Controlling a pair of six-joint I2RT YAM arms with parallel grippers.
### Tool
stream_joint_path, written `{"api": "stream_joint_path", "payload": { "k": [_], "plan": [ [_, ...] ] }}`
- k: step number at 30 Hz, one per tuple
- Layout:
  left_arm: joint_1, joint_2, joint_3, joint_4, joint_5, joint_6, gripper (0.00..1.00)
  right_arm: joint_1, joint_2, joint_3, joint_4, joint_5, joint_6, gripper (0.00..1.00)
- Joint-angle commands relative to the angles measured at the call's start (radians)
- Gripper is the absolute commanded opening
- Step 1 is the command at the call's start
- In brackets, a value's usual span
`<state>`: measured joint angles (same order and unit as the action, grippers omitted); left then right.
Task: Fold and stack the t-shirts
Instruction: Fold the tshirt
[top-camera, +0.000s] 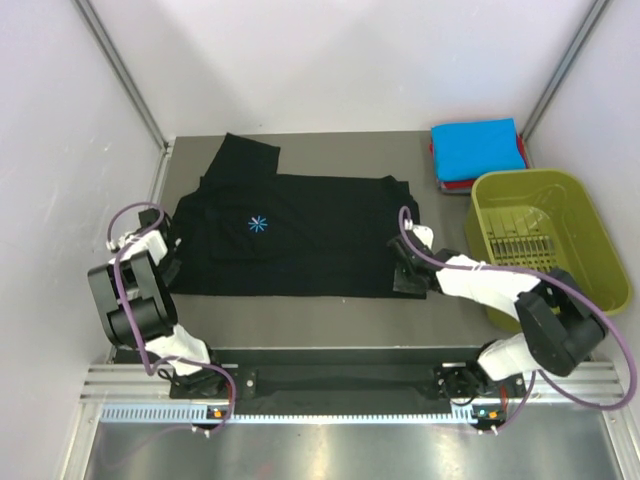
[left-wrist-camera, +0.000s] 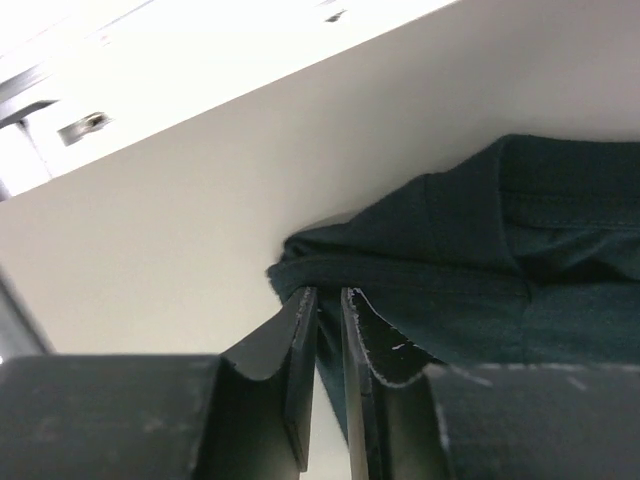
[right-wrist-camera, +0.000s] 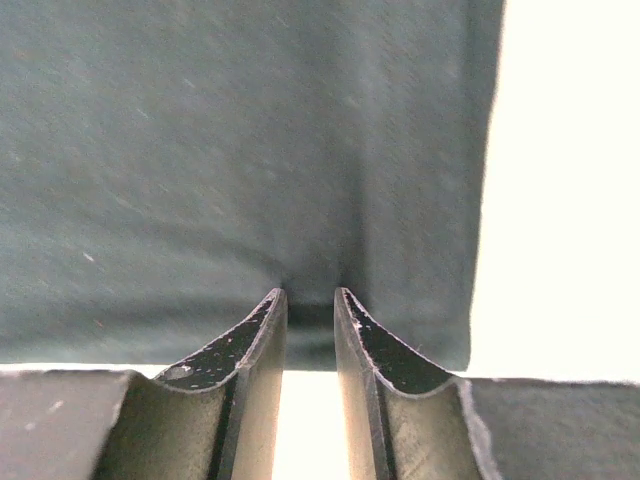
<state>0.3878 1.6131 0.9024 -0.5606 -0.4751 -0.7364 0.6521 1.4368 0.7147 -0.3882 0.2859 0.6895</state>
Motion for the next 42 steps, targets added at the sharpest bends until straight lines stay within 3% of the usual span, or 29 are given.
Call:
{"api": "stream_joint_path", "payload": {
  "k": [1, 8, 13, 14, 19, 35, 42],
  "plan": [
    [0.016, -0.048, 0.004, -0.065, -0.080, -0.029, 0.22, -0.005, -0.079, -0.034, -0.067, 0.024, 0.038, 0.27],
    [-0.013, -0.104, 0.139, -0.093, -0.087, 0.112, 0.23, 0.000, -0.150, 0.006, -0.121, 0.030, 0.030, 0.29],
    [-0.102, -0.153, 0.187, 0.034, 0.344, 0.317, 0.30, 0.000, -0.170, 0.046, -0.121, 0.032, 0.010, 0.30],
    [-0.116, -0.162, 0.167, 0.057, 0.378, 0.310, 0.35, 0.000, -0.168, 0.060, -0.121, 0.032, 0.007, 0.30],
    [-0.133, -0.118, 0.135, 0.096, 0.552, 0.224, 0.36, 0.000, -0.159, 0.097, -0.127, 0.036, -0.021, 0.31],
    [-0.216, -0.015, -0.002, 0.191, 0.489, 0.177, 0.35, 0.000, -0.162, 0.101, -0.115, 0.039, -0.041, 0.31],
    [-0.244, 0.005, 0.010, 0.192, 0.434, 0.178, 0.22, 0.000, -0.171, 0.094, -0.117, 0.045, -0.048, 0.31]
  ]
}}
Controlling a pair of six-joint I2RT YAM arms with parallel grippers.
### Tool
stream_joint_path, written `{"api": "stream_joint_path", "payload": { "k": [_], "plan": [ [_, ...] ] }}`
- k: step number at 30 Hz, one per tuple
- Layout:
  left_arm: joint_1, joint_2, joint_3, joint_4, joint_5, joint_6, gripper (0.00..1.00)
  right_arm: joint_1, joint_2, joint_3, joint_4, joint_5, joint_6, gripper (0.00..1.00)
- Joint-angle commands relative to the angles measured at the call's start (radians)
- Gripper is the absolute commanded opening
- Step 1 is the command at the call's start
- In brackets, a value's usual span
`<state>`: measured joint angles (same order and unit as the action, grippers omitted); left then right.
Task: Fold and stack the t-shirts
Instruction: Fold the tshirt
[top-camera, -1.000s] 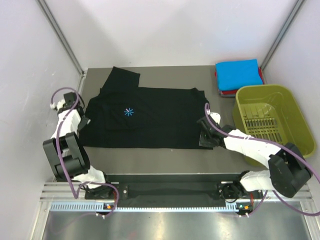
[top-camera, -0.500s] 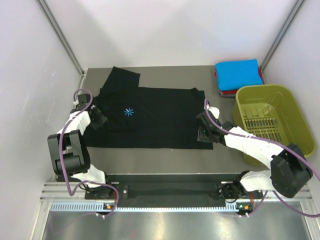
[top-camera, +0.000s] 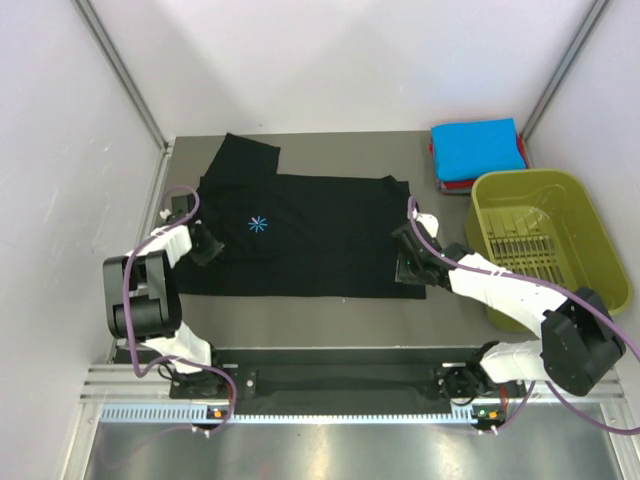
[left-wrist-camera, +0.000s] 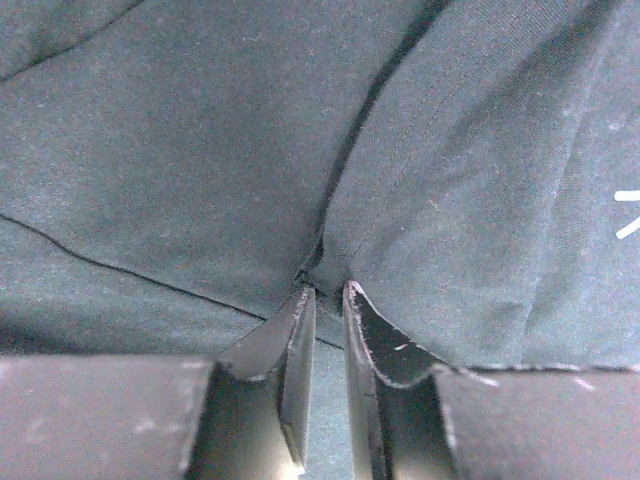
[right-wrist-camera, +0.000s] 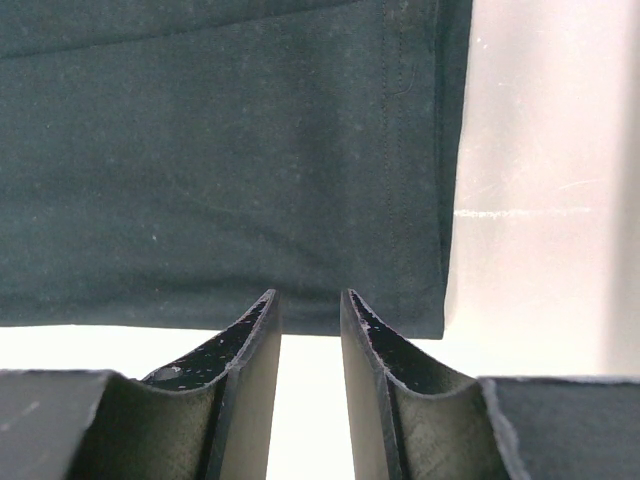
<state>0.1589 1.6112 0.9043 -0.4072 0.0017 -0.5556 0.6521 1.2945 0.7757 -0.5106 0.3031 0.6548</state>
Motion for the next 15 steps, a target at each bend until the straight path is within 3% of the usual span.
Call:
{"api": "stream_joint_path", "payload": {
  "k": [1, 3, 6, 15],
  "plan": [
    [-0.018, 0.006, 0.010, 0.041, -0.058, 0.000, 0.21, 0.000, -0.031, 0.033, 0.006, 0.028, -0.012, 0.31],
    [-0.022, 0.004, 0.019, 0.038, -0.066, 0.003, 0.17, 0.000, -0.032, 0.028, 0.007, 0.028, -0.012, 0.31],
    [-0.053, -0.004, 0.056, 0.019, -0.074, 0.029, 0.00, 0.000, -0.031, 0.028, 0.007, 0.027, -0.014, 0.31],
    [-0.202, 0.042, 0.252, 0.011, -0.117, 0.161, 0.00, -0.002, -0.023, 0.043, 0.003, 0.033, -0.020, 0.31]
  ]
}}
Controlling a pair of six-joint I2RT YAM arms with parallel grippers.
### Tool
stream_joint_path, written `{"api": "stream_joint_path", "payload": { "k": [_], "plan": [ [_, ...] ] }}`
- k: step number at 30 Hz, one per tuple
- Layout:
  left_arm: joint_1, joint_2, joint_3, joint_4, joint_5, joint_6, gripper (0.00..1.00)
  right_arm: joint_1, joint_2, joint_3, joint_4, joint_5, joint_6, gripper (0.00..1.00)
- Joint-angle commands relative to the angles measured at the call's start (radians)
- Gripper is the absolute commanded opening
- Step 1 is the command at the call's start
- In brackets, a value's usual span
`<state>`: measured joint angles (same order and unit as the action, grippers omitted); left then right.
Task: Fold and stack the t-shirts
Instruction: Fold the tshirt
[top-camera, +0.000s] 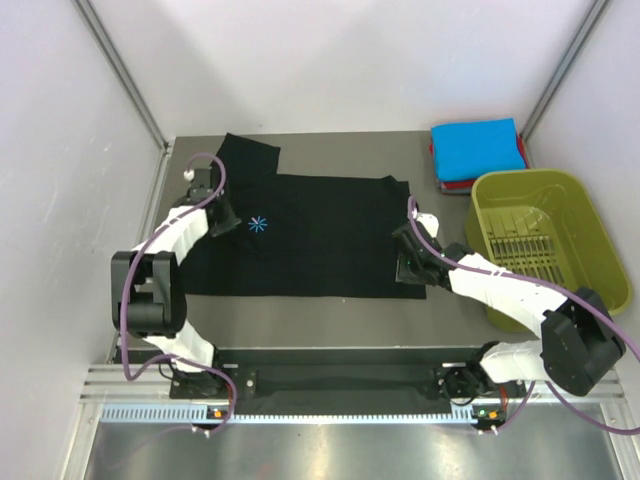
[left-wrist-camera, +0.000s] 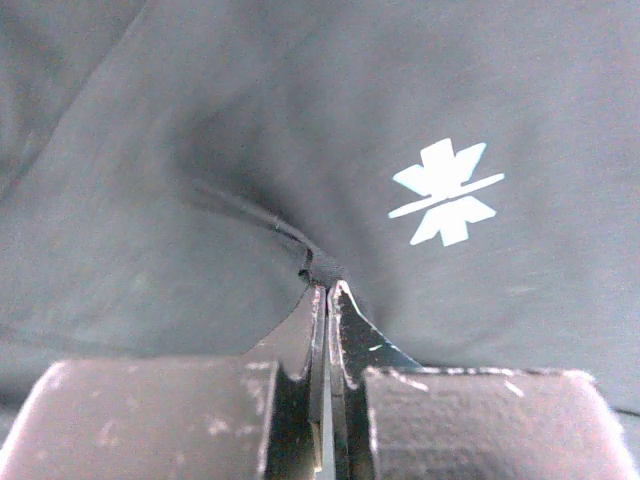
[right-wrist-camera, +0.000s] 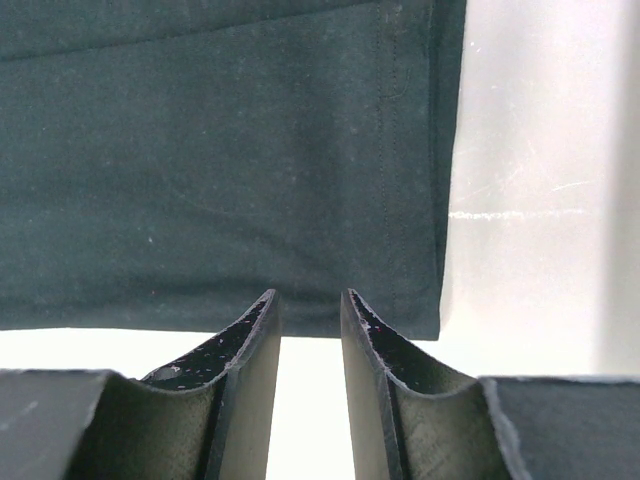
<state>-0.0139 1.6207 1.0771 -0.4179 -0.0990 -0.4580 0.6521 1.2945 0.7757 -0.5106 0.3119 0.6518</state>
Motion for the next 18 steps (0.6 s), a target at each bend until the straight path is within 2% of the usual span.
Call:
{"api": "stream_joint_path", "payload": {
  "k": [1, 8, 11, 18],
  "plan": [
    [-0.032, 0.044, 0.093, 0.030, -0.010, 0.068, 0.00, 0.000, -0.021, 0.045, 0.001, 0.026, -0.018, 0.31],
    [-0.066, 0.125, 0.176, 0.139, 0.062, 0.096, 0.00, 0.000, -0.018, 0.054, -0.012, 0.039, -0.027, 0.31],
    [-0.075, 0.172, 0.213, 0.162, 0.162, 0.114, 0.00, -0.002, -0.014, 0.066, -0.025, 0.046, -0.029, 0.32],
    [-0.133, 0.277, 0.302, 0.090, 0.222, 0.223, 0.01, -0.002, -0.014, 0.089, -0.040, 0.058, -0.029, 0.32]
  ]
}}
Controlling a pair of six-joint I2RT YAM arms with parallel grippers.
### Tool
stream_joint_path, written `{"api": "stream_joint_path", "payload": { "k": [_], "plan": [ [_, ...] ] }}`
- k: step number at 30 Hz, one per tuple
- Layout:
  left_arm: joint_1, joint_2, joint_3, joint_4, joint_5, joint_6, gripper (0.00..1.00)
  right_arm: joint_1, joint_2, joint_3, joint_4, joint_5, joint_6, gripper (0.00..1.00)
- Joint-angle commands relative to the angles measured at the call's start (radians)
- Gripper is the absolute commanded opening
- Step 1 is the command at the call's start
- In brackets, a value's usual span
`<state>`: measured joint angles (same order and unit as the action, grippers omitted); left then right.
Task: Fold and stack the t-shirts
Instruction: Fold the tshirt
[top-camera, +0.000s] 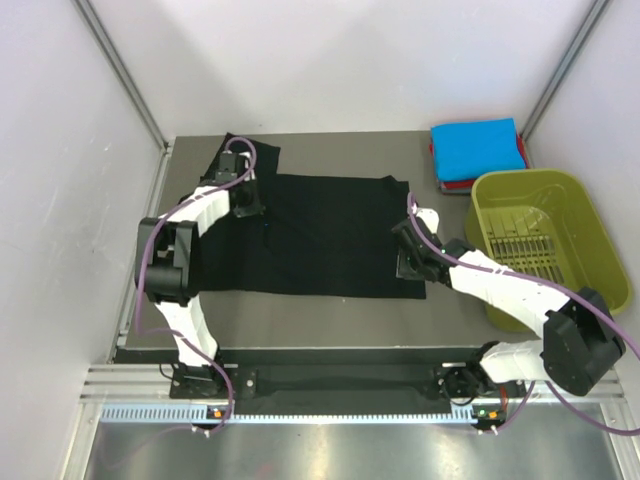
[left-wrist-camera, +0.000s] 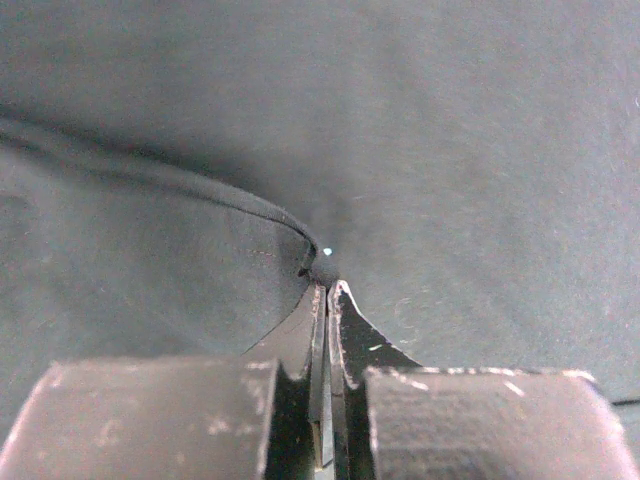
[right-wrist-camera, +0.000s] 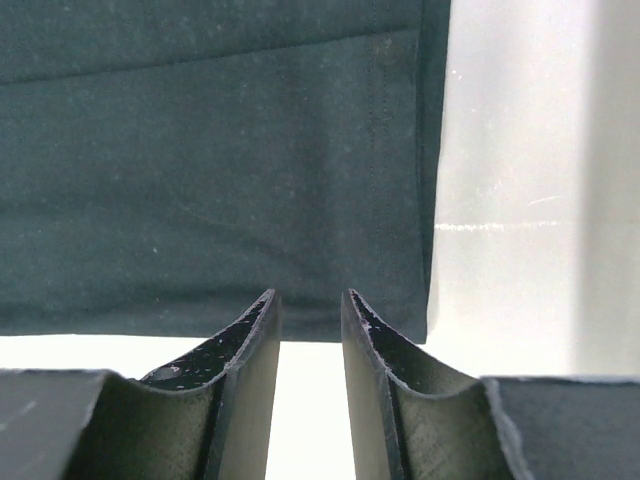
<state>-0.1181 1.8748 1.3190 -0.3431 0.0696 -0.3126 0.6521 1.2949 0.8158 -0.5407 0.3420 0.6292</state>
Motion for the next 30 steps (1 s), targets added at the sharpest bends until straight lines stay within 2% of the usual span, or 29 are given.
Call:
{"api": "stream_joint_path", "payload": {
  "k": [1, 5, 10, 16, 20, 25, 28, 30],
  "plan": [
    [-0.034, 0.035, 0.077, 0.007, 0.041, 0.093, 0.03, 0.000, -0.014, 0.054, -0.011, 0.028, -0.006, 0.32],
    [-0.052, 0.043, 0.103, -0.039, 0.015, 0.162, 0.14, 0.000, -0.008, 0.072, -0.027, 0.032, -0.006, 0.32],
    [-0.052, -0.005, 0.114, -0.053, -0.036, 0.175, 0.24, 0.000, 0.003, 0.109, -0.036, 0.029, -0.011, 0.32],
    [-0.052, 0.000, 0.219, -0.198, -0.169, 0.181, 0.27, -0.003, 0.058, 0.163, -0.028, -0.001, -0.033, 0.33],
    [-0.032, -0.012, 0.227, -0.385, -0.335, 0.072, 0.26, 0.000, 0.105, 0.166, -0.022, -0.021, -0.016, 0.33],
    [0.090, -0.139, 0.070, -0.387, -0.311, -0.037, 0.17, 0.000, 0.135, 0.125, -0.010, -0.012, 0.024, 0.32],
    [0.198, -0.230, -0.084, -0.315, -0.271, -0.095, 0.17, 0.000, 0.141, 0.083, 0.019, -0.008, 0.029, 0.31],
    [0.270, -0.264, -0.191, -0.284, -0.301, -0.131, 0.17, 0.000, 0.162, 0.069, 0.025, 0.003, 0.030, 0.30]
  ]
}}
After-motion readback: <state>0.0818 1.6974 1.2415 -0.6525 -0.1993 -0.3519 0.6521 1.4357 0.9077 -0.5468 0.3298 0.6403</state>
